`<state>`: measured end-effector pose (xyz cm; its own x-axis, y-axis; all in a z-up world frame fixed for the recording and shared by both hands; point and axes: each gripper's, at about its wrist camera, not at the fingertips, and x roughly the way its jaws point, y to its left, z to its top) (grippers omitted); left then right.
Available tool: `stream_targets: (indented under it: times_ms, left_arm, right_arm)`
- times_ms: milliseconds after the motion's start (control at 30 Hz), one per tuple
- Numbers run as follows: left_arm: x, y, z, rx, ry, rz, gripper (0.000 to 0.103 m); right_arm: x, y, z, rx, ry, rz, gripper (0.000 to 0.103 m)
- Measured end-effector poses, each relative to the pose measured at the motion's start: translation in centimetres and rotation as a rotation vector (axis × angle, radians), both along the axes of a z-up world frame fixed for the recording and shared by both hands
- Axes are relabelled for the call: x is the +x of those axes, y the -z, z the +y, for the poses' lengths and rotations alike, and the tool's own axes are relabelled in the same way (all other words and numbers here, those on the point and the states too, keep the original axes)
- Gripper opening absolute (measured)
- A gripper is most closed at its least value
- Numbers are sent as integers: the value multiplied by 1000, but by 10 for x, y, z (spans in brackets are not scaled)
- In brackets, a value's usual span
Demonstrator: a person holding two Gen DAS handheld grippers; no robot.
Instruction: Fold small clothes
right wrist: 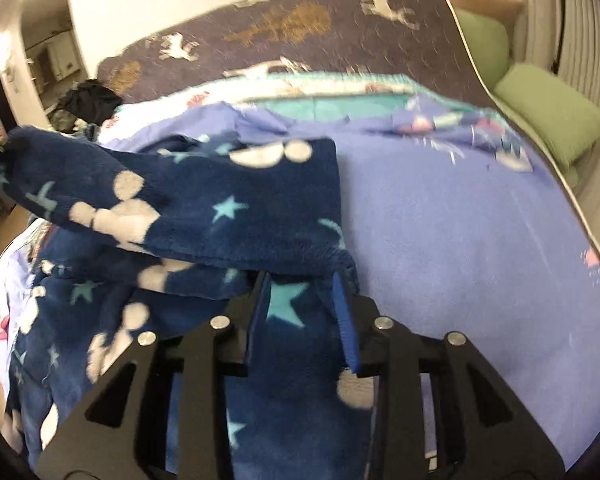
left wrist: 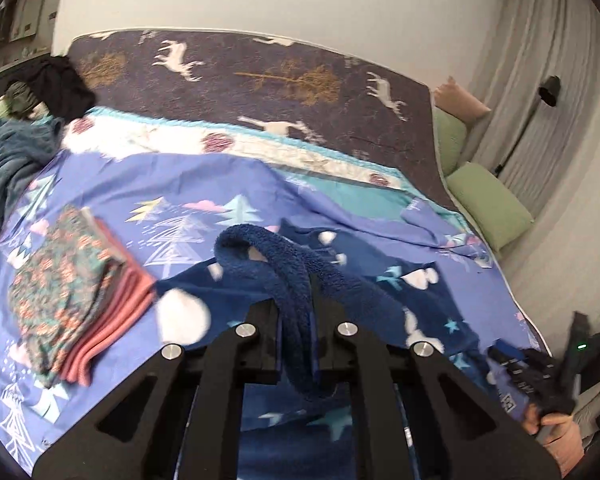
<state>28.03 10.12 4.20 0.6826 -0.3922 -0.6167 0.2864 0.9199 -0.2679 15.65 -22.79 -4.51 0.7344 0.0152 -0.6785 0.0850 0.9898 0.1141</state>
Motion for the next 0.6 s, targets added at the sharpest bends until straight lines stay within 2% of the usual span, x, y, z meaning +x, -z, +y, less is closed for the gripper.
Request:
stream_targets:
  times_ms: [100,167,233,267,300,333,367,400,500,600]
  left_arm:
    - [9,29,12,23,-18,70,12]
    - [16,60,14,105,-50,133,18]
    - [20,88,16,185,-96,176,31]
    - [20,99,17,228,-119,185,32]
    - [20,109,20,263,-126,186,42]
    - [17,113,21,275,-128,172,49]
    - [14,115,21,292,-129,145,50]
    - [11,115,21,305,-125,133,51]
    - [6,106,16,357,-118,107,51]
    - [-3,75,10,302,-97,24,51]
  right_arm:
    - [4,-6,4,-18,-43,-44,37]
    - [12,-2,8,-20,-49,-37,37]
    - [22,8,12,9,-81,-3,38]
    - [28,15,14,9,-97,21,39]
    - [35,27,15,-17,-87,74,39]
    - [40,37,15,-39,-66,117,38]
    - [44,49,12,-50,-47,174,36]
    - [44,53,11,-42,-48,187,35]
    - [39,39,9,-24,-51,145,35]
    - [36,9,12,-4,-72,49,36]
